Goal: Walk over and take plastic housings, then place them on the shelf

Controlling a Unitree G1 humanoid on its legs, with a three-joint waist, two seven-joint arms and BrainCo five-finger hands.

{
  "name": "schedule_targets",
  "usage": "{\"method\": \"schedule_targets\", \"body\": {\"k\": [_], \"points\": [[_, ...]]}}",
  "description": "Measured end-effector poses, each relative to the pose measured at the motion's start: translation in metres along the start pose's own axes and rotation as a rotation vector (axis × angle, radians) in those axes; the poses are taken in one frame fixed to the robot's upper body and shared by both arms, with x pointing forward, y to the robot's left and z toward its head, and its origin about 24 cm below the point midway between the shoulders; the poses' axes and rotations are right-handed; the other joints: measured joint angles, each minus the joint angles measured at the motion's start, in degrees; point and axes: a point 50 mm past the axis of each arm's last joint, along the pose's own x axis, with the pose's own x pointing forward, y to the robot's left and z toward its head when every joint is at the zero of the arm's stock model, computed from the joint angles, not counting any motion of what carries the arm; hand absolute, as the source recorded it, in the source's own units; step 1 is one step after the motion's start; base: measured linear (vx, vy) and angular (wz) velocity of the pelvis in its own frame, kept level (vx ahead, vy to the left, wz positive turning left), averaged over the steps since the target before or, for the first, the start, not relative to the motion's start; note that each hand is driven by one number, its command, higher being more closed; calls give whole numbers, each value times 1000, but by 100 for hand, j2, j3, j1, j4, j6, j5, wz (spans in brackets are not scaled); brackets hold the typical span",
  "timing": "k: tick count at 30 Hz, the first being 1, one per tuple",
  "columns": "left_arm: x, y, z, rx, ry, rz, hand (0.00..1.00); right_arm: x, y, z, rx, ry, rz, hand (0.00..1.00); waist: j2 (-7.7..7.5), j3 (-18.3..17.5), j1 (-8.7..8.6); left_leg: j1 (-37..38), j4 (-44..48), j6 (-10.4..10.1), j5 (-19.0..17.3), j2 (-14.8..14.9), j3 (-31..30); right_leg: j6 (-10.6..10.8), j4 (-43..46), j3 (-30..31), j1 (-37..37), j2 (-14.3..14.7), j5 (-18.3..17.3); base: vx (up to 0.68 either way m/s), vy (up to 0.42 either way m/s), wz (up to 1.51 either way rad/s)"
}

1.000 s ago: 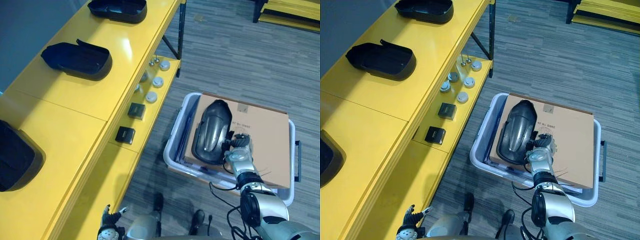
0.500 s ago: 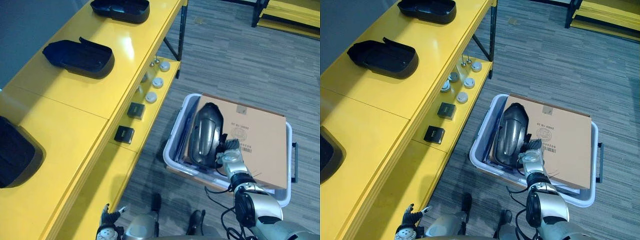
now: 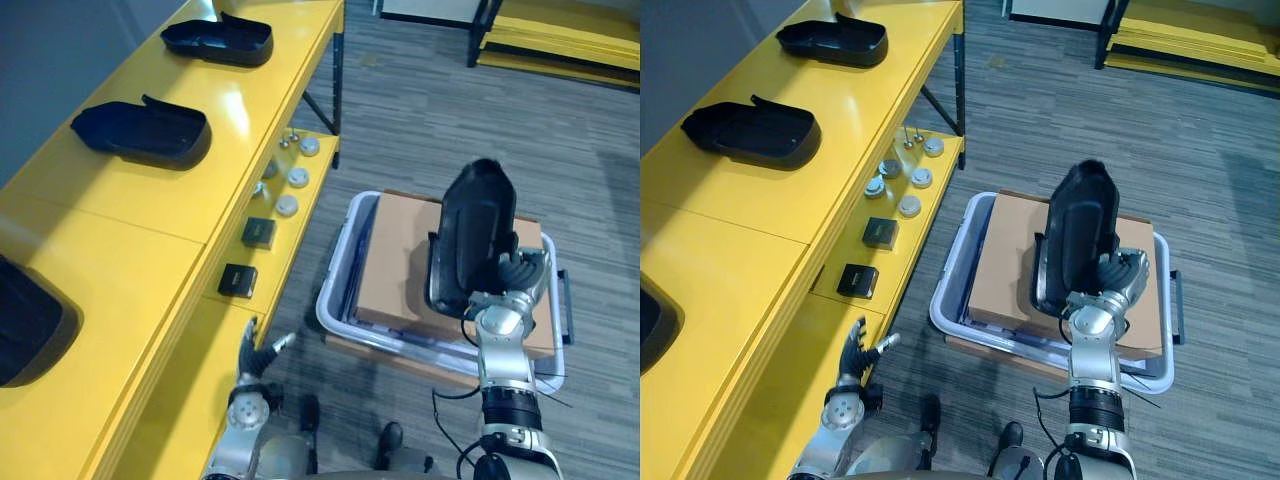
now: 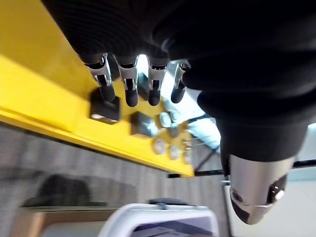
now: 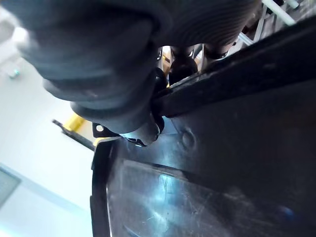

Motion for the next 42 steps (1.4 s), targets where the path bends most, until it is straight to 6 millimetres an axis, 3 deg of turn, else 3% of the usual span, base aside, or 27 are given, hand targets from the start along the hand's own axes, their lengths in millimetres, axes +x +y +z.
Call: {"method": "schedule_targets", "body": {"k": [1,6,14,20,21,27,32,37,42], "points": [[4,-3,17,-27,-75,0,0,-3,3,11,34,-39,10,100,2,-26,-6,49,1,1,-1,-1,1,0,-23,2,59,2,0,0,0,0],[6,-23,53,-96,-232,-63,0,-19,20,46,135,-175,86,100,24,-237,-51,140,-2,18,-13,10,18,-7,-85,38,151,28,5,0,-4,-3],[2,-60,78,-137,-327,-220,0,-59,56,86,297,-303,300,100,29,-405,-133,199,-27,28,-24,90,199,-72,-102,212,115,111,52,-41,-1,-12],[5,-59,80,-155,-327,-200,0,-64,60,88,346,-283,337,100,51,-654,-131,181,-62,28,-23,130,285,-115,-179,284,63,168,111,3,-7,-9],[6,-60,82,-166,-332,-193,100,-65,61,88,356,-278,347,100,66,-672,-134,176,-62,28,-23,131,294,-115,-183,286,56,168,119,0,1,-4],[12,-56,85,-187,-329,-156,100,-64,60,86,362,-272,360,100,64,-766,-145,172,-64,28,-23,124,305,-108,-209,298,55,165,132,0,0,-1],[18,-47,76,-185,-279,-118,100,-67,61,85,340,-307,401,100,54,-838,-154,157,-61,28,-23,121,321,-102,-277,313,58,166,179,-2,2,-1],[18,-50,69,-204,-230,-135,100,-81,68,94,377,-351,464,100,40,-900,-188,155,-60,28,-23,120,329,-99,-282,323,56,164,184,0,0,0],[19,-52,62,-212,-185,-144,100,-82,68,97,374,-373,472,100,22,-973,-214,153,-61,28,-23,120,320,-99,-285,318,54,165,184,0,0,0]]}}
